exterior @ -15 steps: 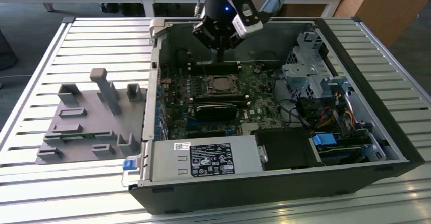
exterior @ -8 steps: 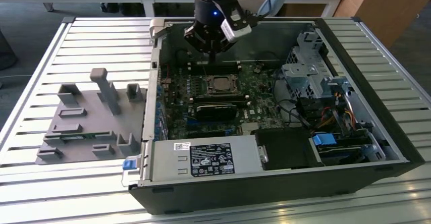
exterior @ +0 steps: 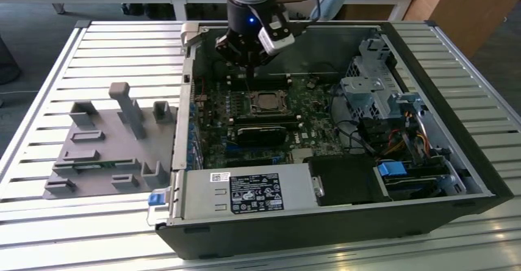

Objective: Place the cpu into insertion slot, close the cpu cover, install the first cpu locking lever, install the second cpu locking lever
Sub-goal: 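Install the first cpu locking lever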

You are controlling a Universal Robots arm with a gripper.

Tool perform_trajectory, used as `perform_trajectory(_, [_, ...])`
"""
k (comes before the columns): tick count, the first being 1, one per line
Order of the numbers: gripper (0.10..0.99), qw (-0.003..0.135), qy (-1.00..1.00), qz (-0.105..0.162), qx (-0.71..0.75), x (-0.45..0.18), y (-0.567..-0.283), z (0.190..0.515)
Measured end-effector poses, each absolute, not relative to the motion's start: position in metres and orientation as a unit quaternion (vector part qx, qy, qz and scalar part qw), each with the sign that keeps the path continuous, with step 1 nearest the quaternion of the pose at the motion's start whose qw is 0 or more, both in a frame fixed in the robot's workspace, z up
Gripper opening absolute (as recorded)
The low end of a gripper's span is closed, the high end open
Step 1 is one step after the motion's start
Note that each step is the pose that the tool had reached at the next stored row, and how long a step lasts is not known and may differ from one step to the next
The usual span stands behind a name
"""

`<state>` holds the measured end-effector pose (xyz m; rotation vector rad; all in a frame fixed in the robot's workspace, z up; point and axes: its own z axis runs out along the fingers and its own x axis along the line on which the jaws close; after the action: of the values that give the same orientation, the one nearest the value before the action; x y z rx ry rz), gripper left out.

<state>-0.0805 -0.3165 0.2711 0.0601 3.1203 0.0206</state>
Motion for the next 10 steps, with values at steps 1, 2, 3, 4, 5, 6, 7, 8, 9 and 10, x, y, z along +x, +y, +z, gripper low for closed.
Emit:
perform_trajectory(1, [0.106,0.010,1.000,0.007,0.019,-0.082,-0.316,0.270])
perform_trajectory(2, [0.106,0.011,1.000,0.007,0.019,-0.084,-0.316,0.269])
perform_trajectory(3, [0.106,0.011,1.000,0.007,0.019,-0.086,-0.316,0.268])
perform_trajectory(4, [0.106,0.011,1.000,0.007,0.019,-0.089,-0.316,0.267])
perform_trajectory(5, [0.106,0.012,1.000,0.007,0.019,-0.095,-0.316,0.264])
perform_trajectory(6, [0.106,0.012,1.000,0.007,0.019,-0.098,-0.316,0.263])
perform_trajectory(7, [0.106,0.012,1.000,0.007,0.019,-0.099,-0.315,0.262])
perform_trajectory(8, [0.106,0.012,1.000,0.007,0.019,-0.100,-0.315,0.261])
perform_trajectory(9, [0.106,0.012,1.000,0.006,0.019,-0.100,-0.314,0.261])
perform_trajectory(10, [0.106,0.012,1.000,0.007,0.019,-0.101,-0.314,0.261])
